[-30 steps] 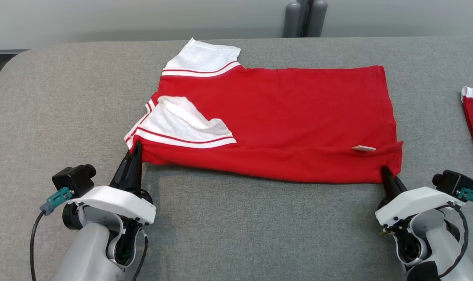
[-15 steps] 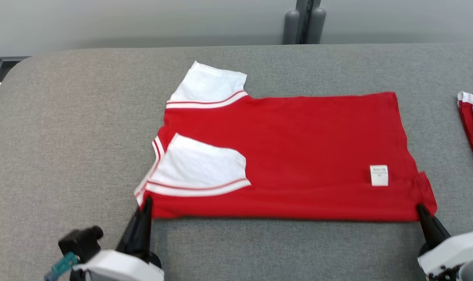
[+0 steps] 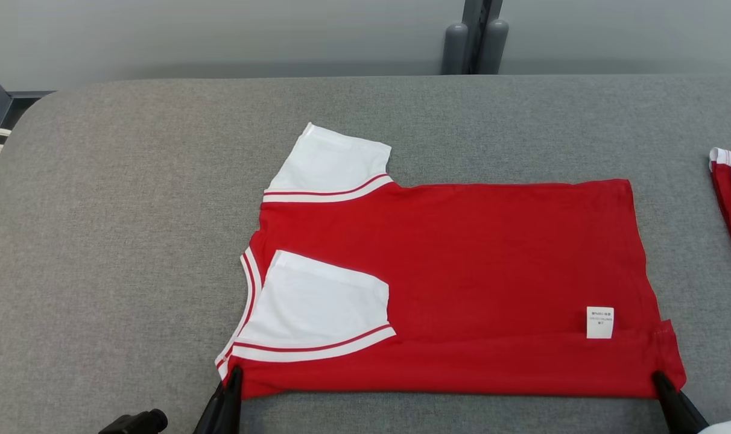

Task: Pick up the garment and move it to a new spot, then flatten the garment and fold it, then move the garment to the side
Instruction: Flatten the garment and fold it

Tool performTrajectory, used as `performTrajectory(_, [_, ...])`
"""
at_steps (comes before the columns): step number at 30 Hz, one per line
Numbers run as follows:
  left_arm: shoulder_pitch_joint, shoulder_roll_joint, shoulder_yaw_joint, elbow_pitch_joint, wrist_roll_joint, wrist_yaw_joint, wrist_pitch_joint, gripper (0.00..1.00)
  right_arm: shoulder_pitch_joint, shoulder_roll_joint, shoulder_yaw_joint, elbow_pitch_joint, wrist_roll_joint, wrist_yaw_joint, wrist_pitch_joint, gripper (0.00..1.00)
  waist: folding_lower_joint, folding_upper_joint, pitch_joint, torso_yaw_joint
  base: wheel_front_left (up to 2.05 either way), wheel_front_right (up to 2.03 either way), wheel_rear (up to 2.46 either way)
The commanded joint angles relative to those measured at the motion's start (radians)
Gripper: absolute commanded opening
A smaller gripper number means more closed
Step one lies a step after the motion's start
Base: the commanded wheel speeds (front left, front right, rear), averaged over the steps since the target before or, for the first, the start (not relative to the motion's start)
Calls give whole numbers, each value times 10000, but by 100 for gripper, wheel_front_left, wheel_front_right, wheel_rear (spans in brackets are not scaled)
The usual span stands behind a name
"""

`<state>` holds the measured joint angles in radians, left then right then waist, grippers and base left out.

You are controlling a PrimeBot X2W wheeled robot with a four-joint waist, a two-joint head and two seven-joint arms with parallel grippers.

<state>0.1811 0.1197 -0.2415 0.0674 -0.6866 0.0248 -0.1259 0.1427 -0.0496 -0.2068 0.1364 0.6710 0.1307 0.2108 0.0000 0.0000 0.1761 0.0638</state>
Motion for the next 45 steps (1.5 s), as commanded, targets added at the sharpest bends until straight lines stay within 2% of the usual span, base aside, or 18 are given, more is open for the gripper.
performTrajectory(1, [69, 125, 17, -46, 106, 121, 26, 0, 130, -38, 26, -35, 49, 3, -79, 0, 0, 0, -15, -61, 0, 0, 0])
performTrajectory(2, [96, 113, 14, -51, 82, 131, 55, 0, 169, -38, 52, -16, 25, 3, -52, 4, 0, 0, -25, -90, 0, 0, 0])
performTrajectory(3, [122, 111, 27, -52, 28, 163, 91, 0, 204, -37, 84, -21, 20, 3, -7, 27, 0, 0, -37, -124, 0, 0, 0])
performTrajectory(4, [138, 134, 22, -41, -2, 184, 154, 0, 245, -38, 105, -40, 60, 3, 27, 45, 0, 0, -45, -160, 0, 0, 0])
performTrajectory(5, [148, 158, 3, -27, -22, 207, 252, 16, 284, -39, 100, -63, 62, 3, 54, 84, 0, 0, -53, -195, 0, 0, 0])
performTrajectory(6, [148, 158, 3, -27, -22, 207, 252, 16, 284, -39, 100, -63, 62, 3, 54, 84, 0, 0, -53, -195, 0, 0, 0])
performTrajectory(7, [173, 197, -10, -29, -23, 241, 345, 42, 313, -39, 82, -67, 33, 3, 77, 100, 0, 0, -66, -232, 0, 0, 0])
performTrajectory(8, [208, 257, -47, -40, -19, 266, 465, 63, 327, -37, 49, -77, 22, 3, 56, 100, 0, 0, -77, -273, 0, 0, 0])
performTrajectory(9, [257, 317, -96, -70, -28, 239, 595, 100, 342, -40, 6, -77, -3, 3, 25, 100, 0, 0, -91, -312, 0, 0, 0])
performTrajectory(15, [29, 915, 270, -580, 268, 504, 737, 100, 269, -40, -441, -378, -410, 3, -271, 100, 0, 0, -108, -470, 0, 0, 0])
performTrajectory(18, [-562, 1428, 219, -778, 698, 383, 846, 100, -92, -34, -715, -683, -1000, 4, -616, 100, 0, 0, -82, -510, 0, 0, 0])
performTrajectory(23, [-2285, 1781, 4, -429, 1149, 157, 1243, 100, -758, -120, -547, -1255, -2031, 4, -817, 100, 0, 0, 126, -588, 0, 0, 0])
performTrajectory(29, [-4806, 1735, -299, 1177, 1586, -166, 1480, 100, -1865, -355, 73, -1508, -2930, 4, -1040, 100, 0, 0, 669, -853, 0, 0, 0])
performTrajectory(34, [-6650, 1412, -493, 2950, 1770, -296, 1452, 100, -2809, -371, 654, -1262, -3258, 4, -1318, 100, 0, 0, 1216, -1157, 0, 0, 0])
performTrajectory(39, [-8183, 1153, -660, 4746, 1980, -341, 1302, 100, -3520, -296, 1303, -994, -3253, 4, -1513, 100, 0, 0, 1769, -1480, 0, 0, 0])
performTrajectory(45, [-9821, 1221, -803, 6444, 2257, -430, 1342, 100, -4248, -538, 2126, -875, -3165, 4, -1559, 100, 0, 0, 2431, -1866, 0, 0, 0])
